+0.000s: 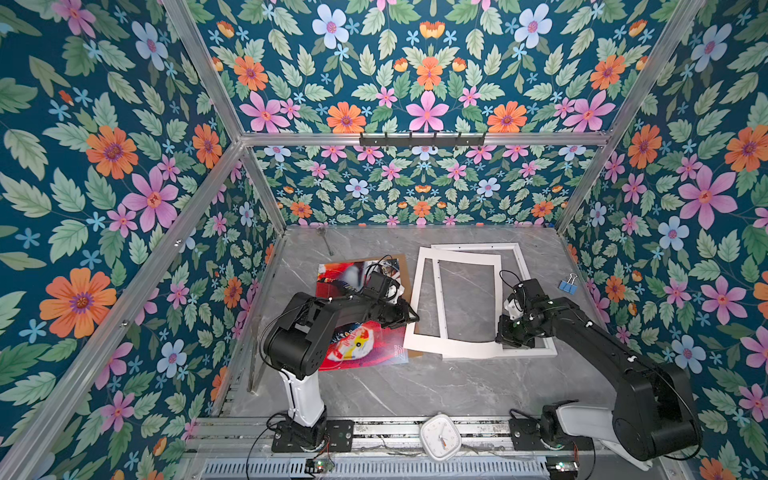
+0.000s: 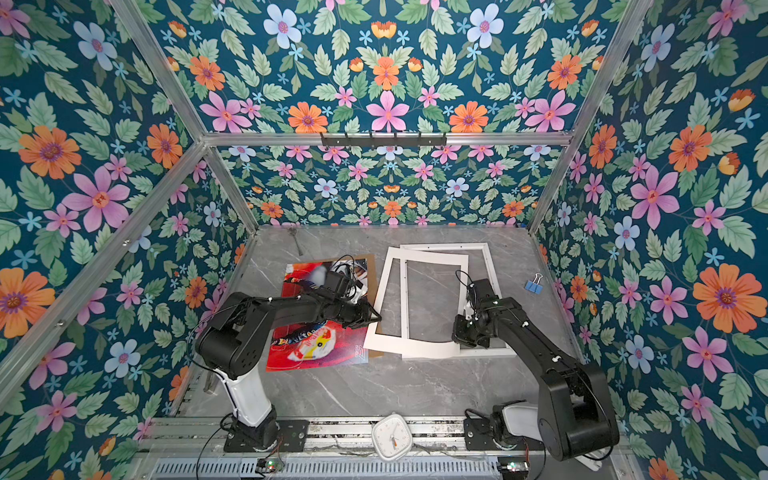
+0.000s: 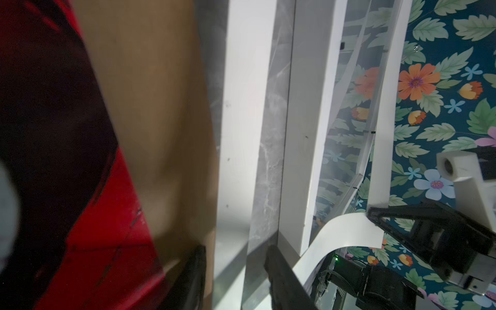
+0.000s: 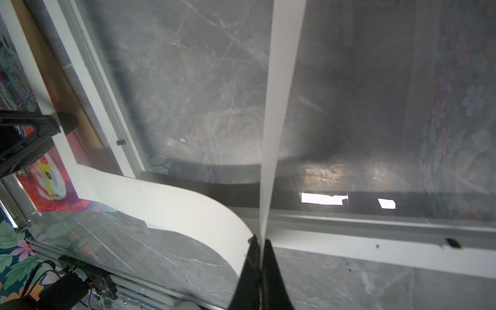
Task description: Put the photo into the frame
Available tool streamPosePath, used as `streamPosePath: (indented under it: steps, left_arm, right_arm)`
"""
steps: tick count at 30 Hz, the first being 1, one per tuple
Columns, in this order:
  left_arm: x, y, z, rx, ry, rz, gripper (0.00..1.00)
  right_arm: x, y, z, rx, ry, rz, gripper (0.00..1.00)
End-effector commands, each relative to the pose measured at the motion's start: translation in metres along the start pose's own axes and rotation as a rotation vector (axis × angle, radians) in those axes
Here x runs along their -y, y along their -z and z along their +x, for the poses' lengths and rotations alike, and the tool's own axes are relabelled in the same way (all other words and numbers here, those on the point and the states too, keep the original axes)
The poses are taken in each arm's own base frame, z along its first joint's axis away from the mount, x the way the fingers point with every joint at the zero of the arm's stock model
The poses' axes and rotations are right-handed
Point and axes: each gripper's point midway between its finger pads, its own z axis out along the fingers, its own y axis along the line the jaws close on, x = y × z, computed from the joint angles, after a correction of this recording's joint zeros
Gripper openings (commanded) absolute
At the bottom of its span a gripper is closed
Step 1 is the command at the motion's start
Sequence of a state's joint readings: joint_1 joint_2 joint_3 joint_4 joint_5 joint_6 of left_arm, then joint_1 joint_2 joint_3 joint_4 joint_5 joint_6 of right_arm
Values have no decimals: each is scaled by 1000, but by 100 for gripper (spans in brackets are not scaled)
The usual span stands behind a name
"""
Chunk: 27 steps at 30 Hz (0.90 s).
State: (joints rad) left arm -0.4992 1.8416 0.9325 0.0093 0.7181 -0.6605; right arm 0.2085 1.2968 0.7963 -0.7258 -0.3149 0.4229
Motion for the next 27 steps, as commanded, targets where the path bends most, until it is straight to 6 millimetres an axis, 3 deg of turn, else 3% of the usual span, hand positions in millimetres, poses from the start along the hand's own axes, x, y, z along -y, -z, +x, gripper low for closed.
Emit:
streamPosePath:
  steps: [1,11,20,27]
  left_arm:
    - [7,-1,1,0,-4,44,37]
    - [27,5,3,14,-11,90,12]
    - [58,11,7,32,-30,120,3]
    - [74,9,4,44,-43,122,0]
  right_arm:
    - [-4,1,-1,7,15,-18,0]
    - [-14,12,-3,45,22,-71,0]
    - [-22,38,-3,77,-16,-104,0]
    - [-9,46,-14,88,-127,-183,1]
